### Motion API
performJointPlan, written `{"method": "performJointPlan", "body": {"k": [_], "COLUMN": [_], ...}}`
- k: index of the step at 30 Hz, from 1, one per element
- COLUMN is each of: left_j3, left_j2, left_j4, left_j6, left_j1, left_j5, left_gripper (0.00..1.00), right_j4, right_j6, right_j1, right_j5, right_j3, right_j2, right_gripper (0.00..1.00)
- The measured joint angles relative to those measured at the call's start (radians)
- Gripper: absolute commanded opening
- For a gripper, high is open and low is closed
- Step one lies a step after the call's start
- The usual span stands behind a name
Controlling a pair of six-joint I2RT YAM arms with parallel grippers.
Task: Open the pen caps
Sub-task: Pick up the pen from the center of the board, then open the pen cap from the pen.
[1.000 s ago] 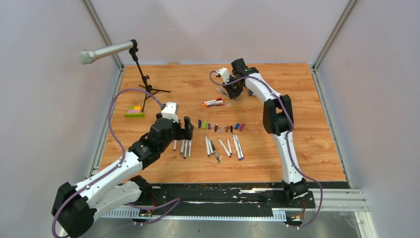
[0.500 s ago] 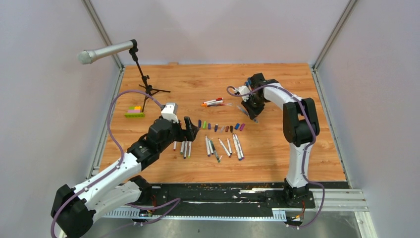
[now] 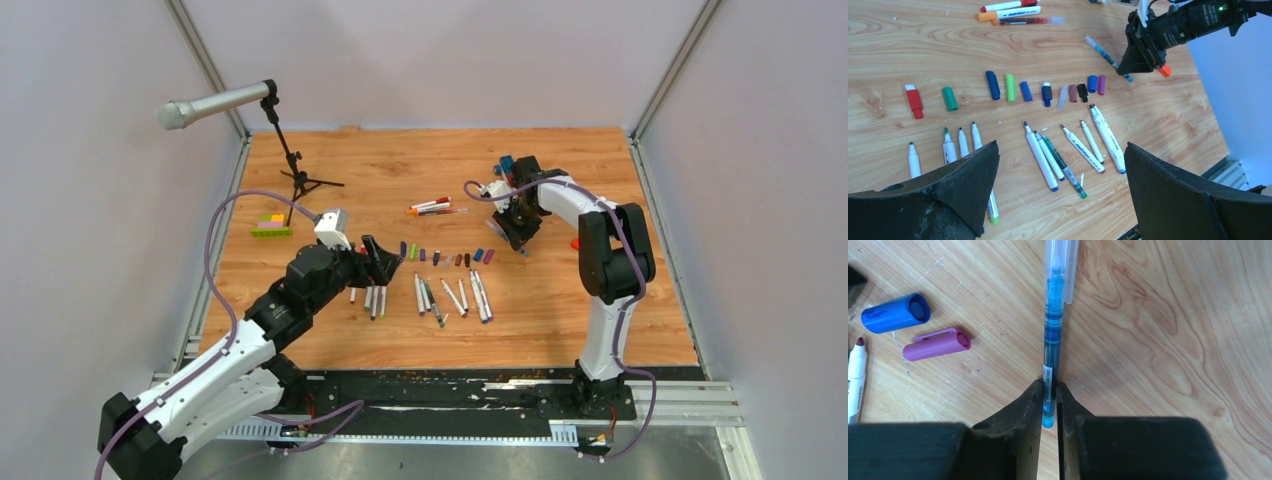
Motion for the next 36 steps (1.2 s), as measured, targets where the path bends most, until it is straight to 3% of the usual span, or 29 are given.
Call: {"method": "performJointPlan", "body": {"k": [4,8,18,28,36], "left_j3": [-0.021,-0.058,-0.091,0.002,0.171], "left_j2": [-0.023,-0.005,0.246,0.582,0.806], "left_j4": [0.015,0.078,0.386,0.651,0.788], "left_j6": [-0.034,-0.088,-0.258,-0.369,-0.414], "left_j1": [0.0,0.0,0.0,0.0,-0.005], "left_j5": [0.018,0.057,0.2,0.3,0.328], "left_gripper": [1.0,1.0,1.0,0.99,0.99], "right_j4": [0.011,0.033,0.127,0.126,0.068], "right_j6": [0.018,0.031,0.043,0.049,0.034], "right_j1": [0.0,0.0,-0.017,-0.089,-0.109], "right_j5": [0.01,0.014,-0.025,-0.3,-0.629], "right_j3": [-0.005,-0.023,-0.155,-0.348,-0.349], "right_j2": [0.001,-0.009,-0.108,-0.423,-0.43], "right_gripper": [0.17,0.0,0.0,0.0,0.0]}}
